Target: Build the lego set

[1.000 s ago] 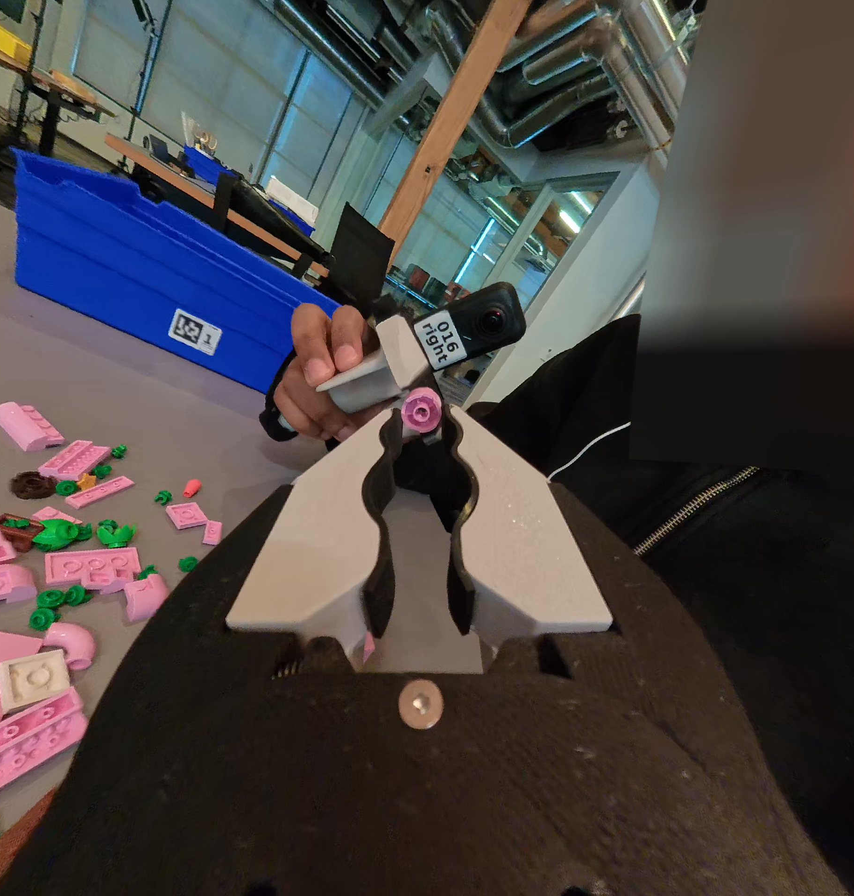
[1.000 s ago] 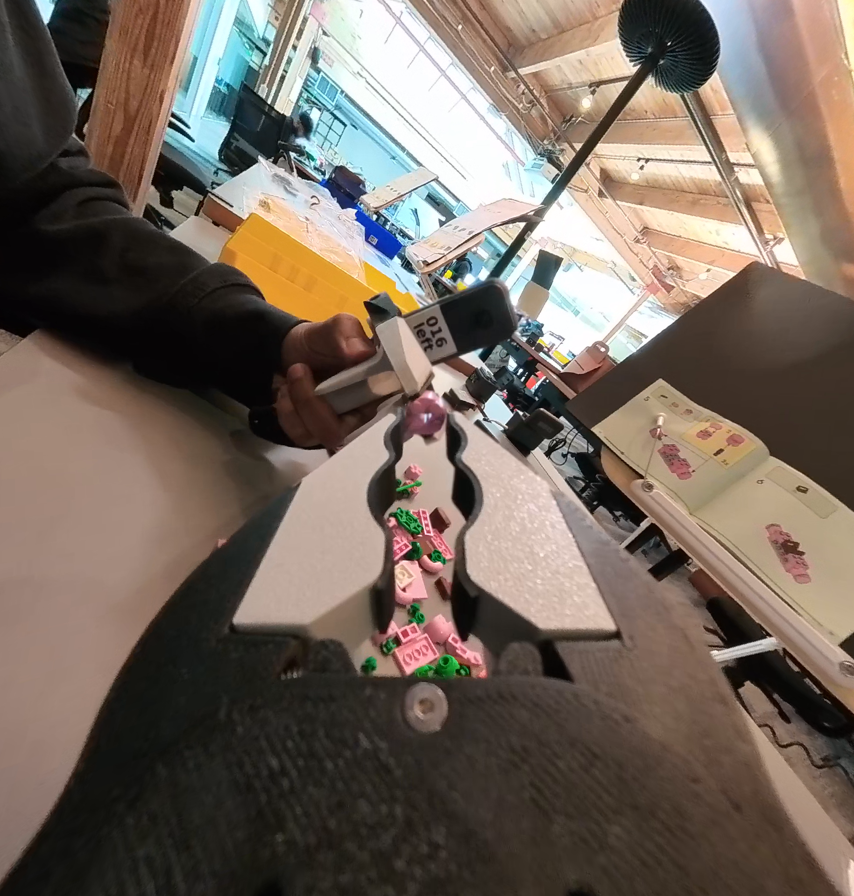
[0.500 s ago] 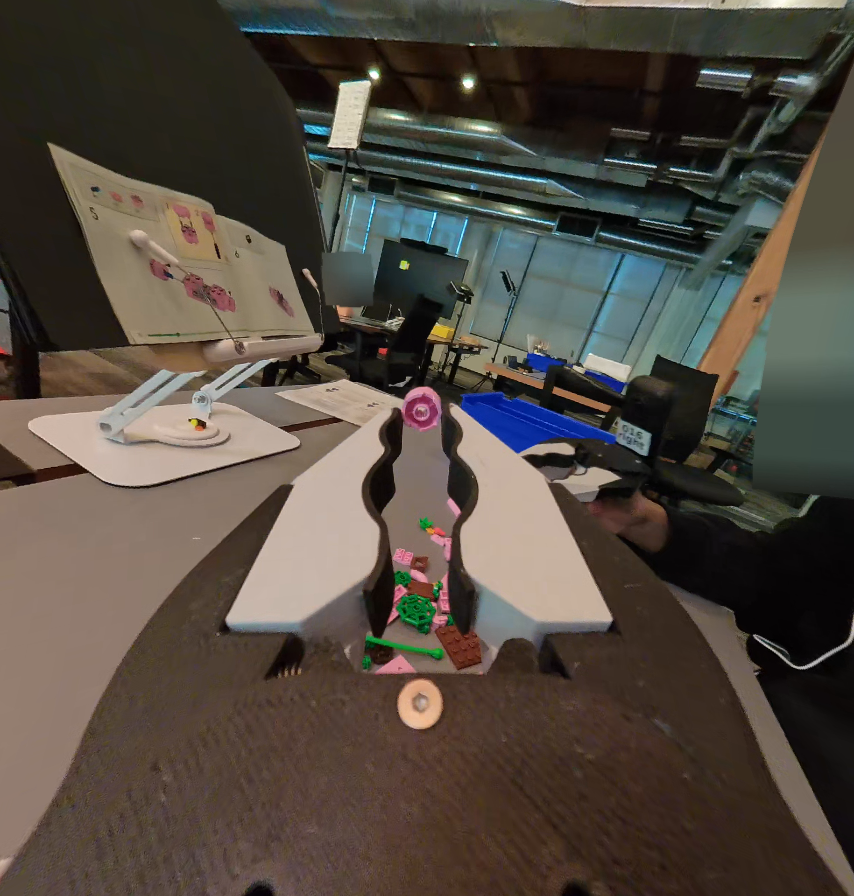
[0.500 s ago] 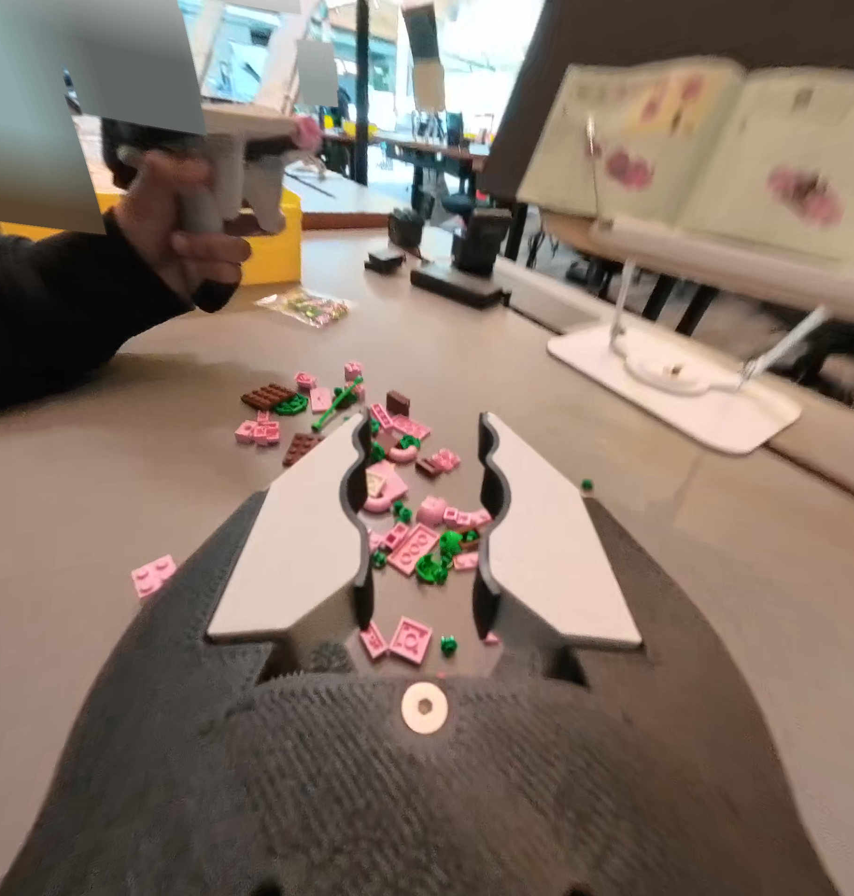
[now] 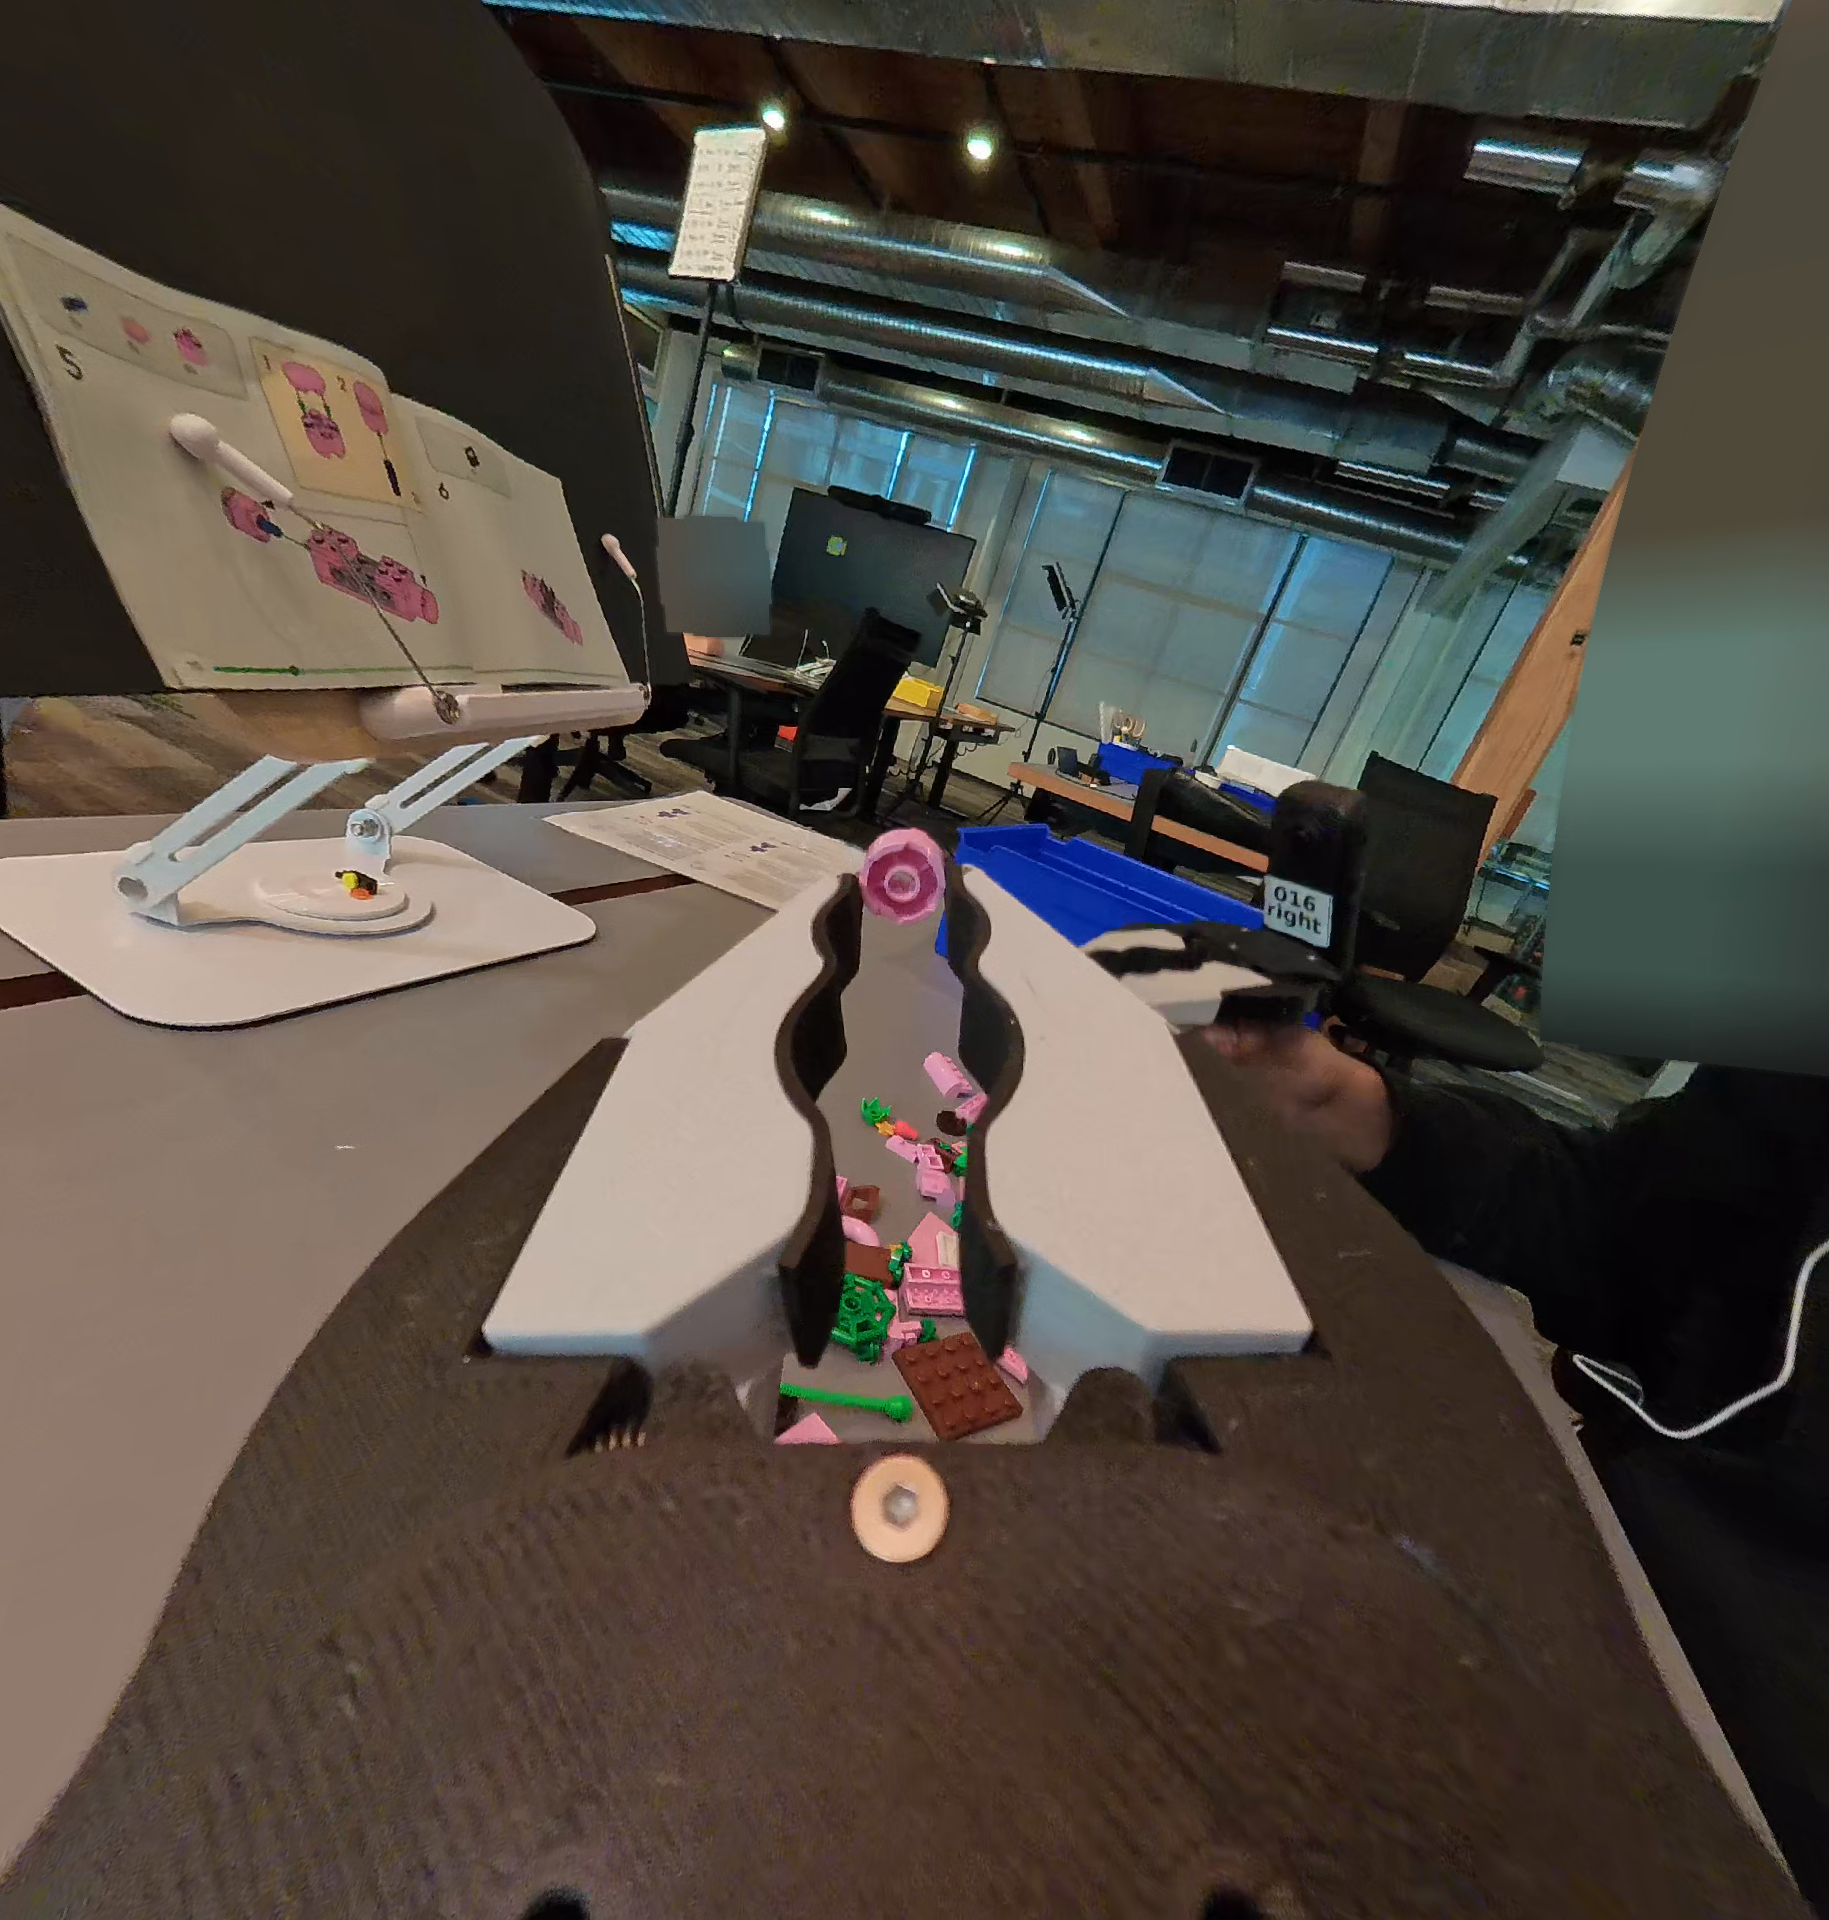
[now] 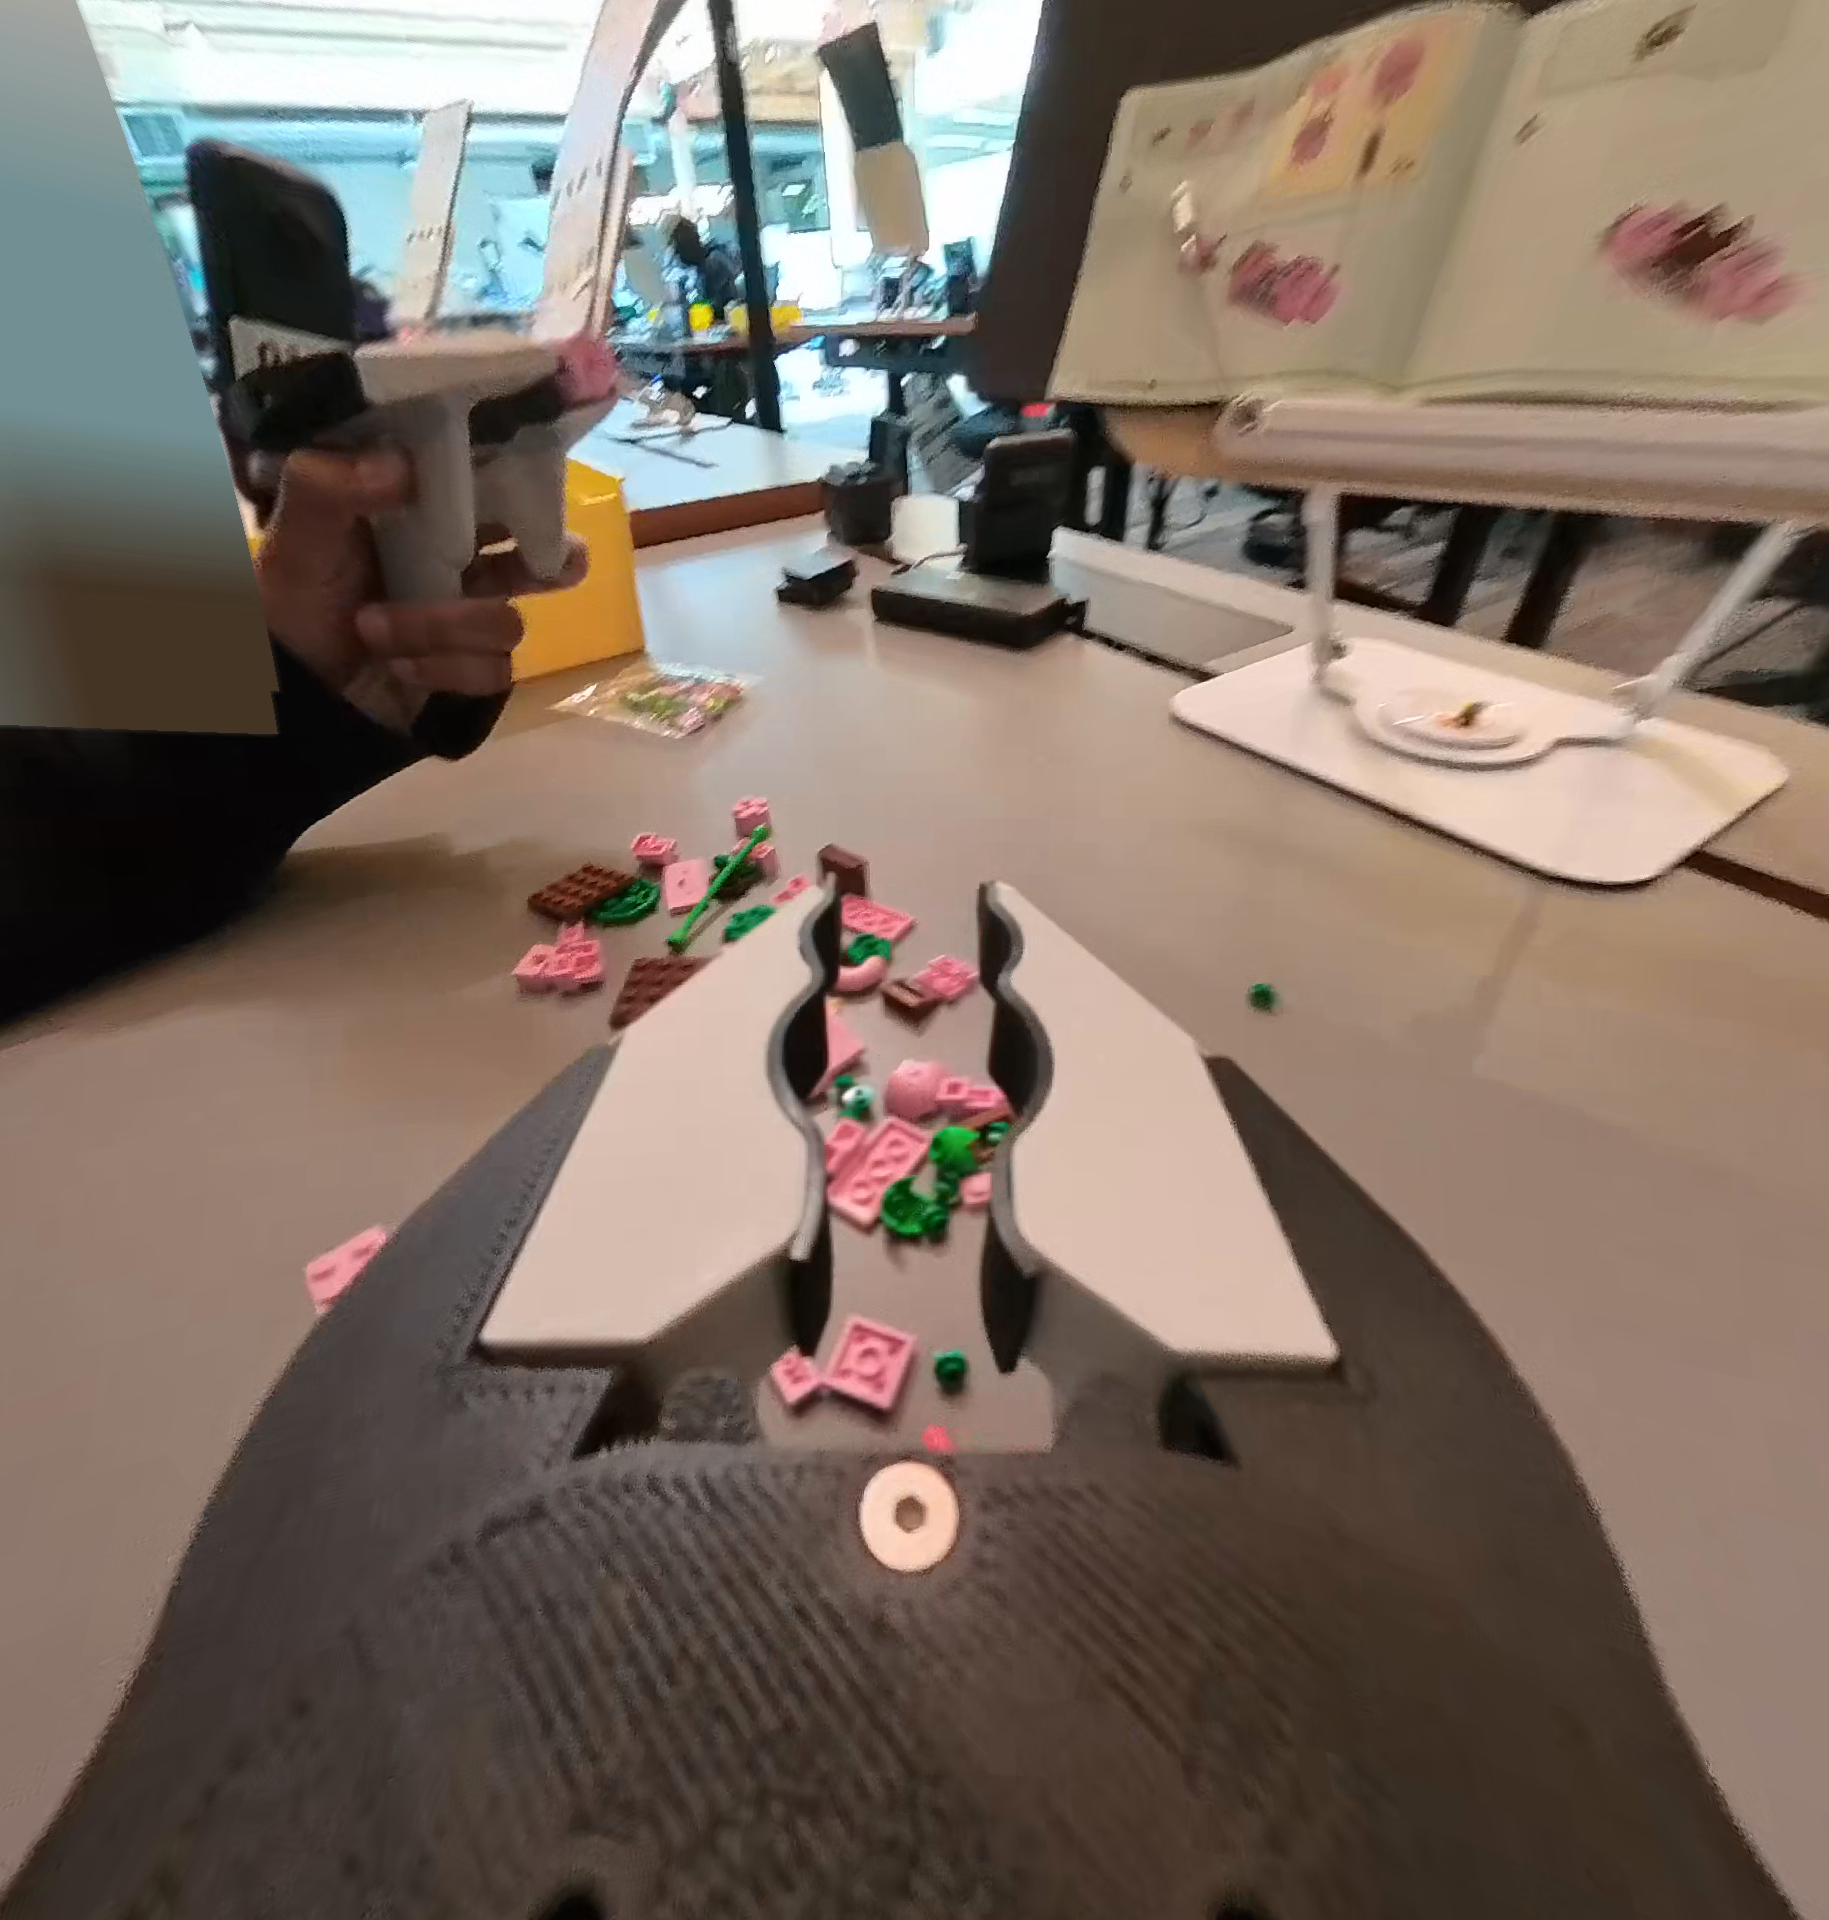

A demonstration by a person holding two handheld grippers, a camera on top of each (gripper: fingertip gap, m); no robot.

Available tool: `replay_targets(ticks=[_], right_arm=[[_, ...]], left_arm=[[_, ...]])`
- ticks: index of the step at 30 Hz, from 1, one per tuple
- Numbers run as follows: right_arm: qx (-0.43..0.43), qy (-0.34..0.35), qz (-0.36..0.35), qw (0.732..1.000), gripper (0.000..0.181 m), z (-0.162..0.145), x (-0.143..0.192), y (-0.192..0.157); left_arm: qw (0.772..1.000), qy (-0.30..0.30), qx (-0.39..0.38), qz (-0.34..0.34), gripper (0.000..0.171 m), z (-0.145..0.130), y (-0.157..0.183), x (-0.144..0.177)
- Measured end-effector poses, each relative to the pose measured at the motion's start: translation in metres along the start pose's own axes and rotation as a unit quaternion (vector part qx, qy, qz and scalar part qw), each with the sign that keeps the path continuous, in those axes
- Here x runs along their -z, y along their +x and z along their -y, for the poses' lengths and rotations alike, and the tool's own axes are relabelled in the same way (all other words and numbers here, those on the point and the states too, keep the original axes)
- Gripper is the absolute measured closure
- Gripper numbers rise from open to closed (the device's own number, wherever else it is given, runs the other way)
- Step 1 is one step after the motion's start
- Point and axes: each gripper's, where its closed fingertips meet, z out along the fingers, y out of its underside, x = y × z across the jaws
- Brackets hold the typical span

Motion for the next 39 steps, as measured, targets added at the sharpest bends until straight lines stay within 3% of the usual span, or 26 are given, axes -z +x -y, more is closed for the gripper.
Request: replay_targets(ticks=[6,9,12,18,27,34,37,39], right_arm=[[-0.018,0.065,-0.047,0.997,0.165,0.026,0.02,0.028],[0.002,0.119,-0.062,0.991,0.181,0.046,0.033,0.03],[0.034,0.179,-0.078,0.98,0.181,0.067,0.049,0.027],[0.067,0.181,-0.083,0.978,0.181,0.072,0.052,0.022],[0.023,0.183,-0.046,0.982,0.181,0.076,0.051,0.013],[0.014,0.125,-0.064,0.99,0.181,0.047,0.038,0.033],[-0.028,0.056,-0.029,0.998,0.18,0.02,0.023,0.03],[-0.065,-0.015,-0.002,0.998,0.166,-0.005,0.011,0.024]], left_arm=[[0.999,-0.028,-0.013,-0.013,0.157,-0.015,0.01,-0.011],[0.999,-0.039,-0.008,-0.024,0.157,-0.024,0.014,-0.017],[0.998,-0.051,-0.005,-0.031,0.157,-0.032,0.017,-0.022],[0.997,-0.064,-0.01,-0.033,0.157,-0.041,0.02,-0.026],[0.996,-0.066,-0.037,-0.039,0.157,-0.043,0.026,-0.028],[0.996,-0.062,-0.056,-0.036,0.157,-0.043,0.027,-0.028],[0.997,-0.051,-0.052,-0.038,0.157,-0.039,0.029,-0.027],[0.997,-0.045,-0.057,-0.039,0.157,-0.037,0.031,-0.027]])
